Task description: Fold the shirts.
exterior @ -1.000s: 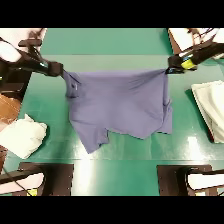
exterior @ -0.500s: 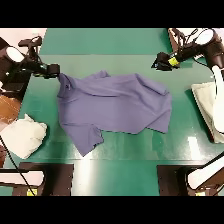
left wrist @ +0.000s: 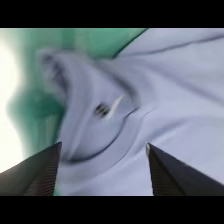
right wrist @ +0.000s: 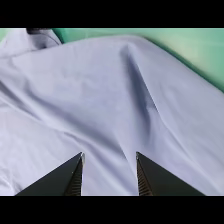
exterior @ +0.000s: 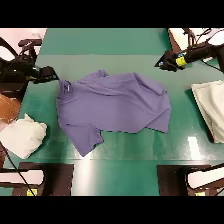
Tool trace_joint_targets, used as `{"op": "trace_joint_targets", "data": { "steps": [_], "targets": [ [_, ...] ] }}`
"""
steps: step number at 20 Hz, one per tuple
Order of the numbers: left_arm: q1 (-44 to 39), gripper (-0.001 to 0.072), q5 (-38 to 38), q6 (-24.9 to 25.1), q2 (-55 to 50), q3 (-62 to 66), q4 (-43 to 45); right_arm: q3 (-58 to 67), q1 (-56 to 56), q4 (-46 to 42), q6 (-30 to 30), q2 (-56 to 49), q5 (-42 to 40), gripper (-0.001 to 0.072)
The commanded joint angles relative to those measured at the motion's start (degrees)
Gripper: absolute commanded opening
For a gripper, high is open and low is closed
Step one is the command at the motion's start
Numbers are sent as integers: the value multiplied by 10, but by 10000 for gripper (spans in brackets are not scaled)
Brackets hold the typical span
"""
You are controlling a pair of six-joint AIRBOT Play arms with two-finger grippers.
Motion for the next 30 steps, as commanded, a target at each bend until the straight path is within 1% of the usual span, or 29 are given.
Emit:
{"op": "trace_joint_targets", "data": {
  "steps": [1, 4, 7, 9, 11, 15, 21, 22, 23, 24, 27, 30],
  "targets": [
    [36, 597, -54, -1, 45, -57, 20, -72, -5, -4, -23, 65, 2, 381],
    [48, 597, -33, 0, 141, -212, 20, -156, -5, -5, -28, 133, -25, 380],
    [48, 597, -20, -1, 226, -361, -3, -217, -5, -4, -28, 180, -65, 380],
    [48, 597, -11, -1, 256, -435, -9, -239, -5, 1, -28, 196, -73, 381],
    [48, 597, 6, 0, 263, -487, -40, -252, -5, 1, -28, 205, -71, 381],
    [48, 596, 58, 36, 262, -525, -124, -252, -4, 1, -28, 205, -65, 381],
    [48, 588, 112, 34, 262, -525, -152, -252, -4, 0, -28, 205, -54, 381],
    [48, 311, 121, 35, 262, -524, -153, -252, -5, 0, -27, 205, -49, 381],
    [48, 50, 128, 38, 262, -524, -153, -252, -5, -1, -28, 205, -38, 380],
    [48, 28, 131, 45, 262, -523, -154, -252, -8, -7, -28, 205, -23, 381],
    [48, 27, 109, 51, 264, -502, -150, -278, -28, -62, -22, 213, 43, 381],
    [48, 28, 89, 64, 264, -469, -150, -404, -75, -96, -8, 269, 36, 381]
  ]
}}
